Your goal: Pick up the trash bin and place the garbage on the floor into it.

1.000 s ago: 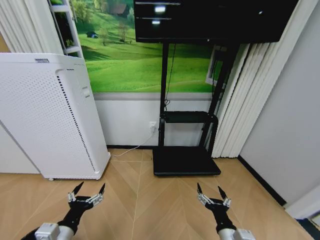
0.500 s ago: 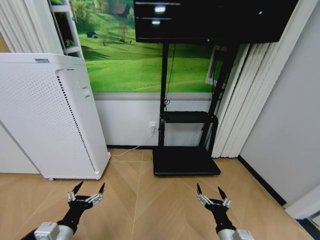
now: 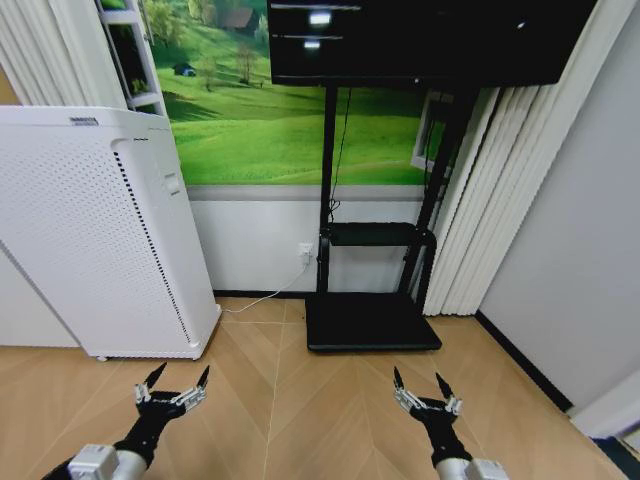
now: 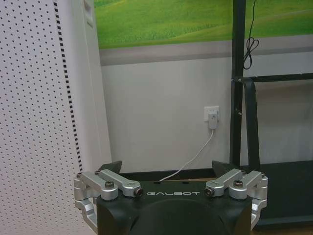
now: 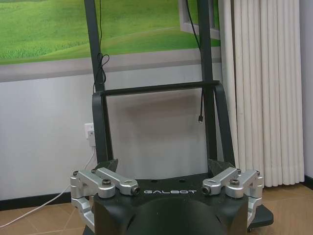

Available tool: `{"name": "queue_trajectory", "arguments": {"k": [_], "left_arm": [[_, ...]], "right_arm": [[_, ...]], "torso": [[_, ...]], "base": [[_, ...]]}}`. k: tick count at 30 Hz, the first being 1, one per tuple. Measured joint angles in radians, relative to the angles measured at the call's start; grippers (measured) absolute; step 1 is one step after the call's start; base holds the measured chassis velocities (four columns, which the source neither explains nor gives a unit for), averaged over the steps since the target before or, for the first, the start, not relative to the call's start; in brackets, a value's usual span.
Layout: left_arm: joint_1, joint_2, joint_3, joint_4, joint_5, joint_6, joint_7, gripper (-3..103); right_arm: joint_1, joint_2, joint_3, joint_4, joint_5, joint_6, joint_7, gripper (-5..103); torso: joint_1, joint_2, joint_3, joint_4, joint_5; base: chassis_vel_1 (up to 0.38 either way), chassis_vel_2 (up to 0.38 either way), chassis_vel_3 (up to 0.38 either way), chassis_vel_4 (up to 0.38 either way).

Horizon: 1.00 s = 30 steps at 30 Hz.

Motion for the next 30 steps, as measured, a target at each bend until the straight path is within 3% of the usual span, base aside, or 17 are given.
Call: {"name": "queue_trajectory", "arguments": {"k": [11, 30], "left_arm": [[0.0, 0.0, 0.0, 0.0, -0.001, 0.001, 0.0, 100], [0.0, 0.0, -0.001, 0.0, -0.001, 0.001, -0.002, 100]], "right_arm": [[0.0, 0.0, 0.0, -0.001, 0.001, 0.0, 0.0, 100], [0.0, 0.0, 0.0, -0.001, 0.001, 0.0, 0.0, 100]], "torso": [[0.0, 0.0, 0.0, 0.0, 0.0001], [0.0, 0.0, 0.0, 0.0, -0.0003]], "base": [[0.016, 0.011, -0.015, -0.008], [0.174, 0.183, -0.175, -0.174]]}}
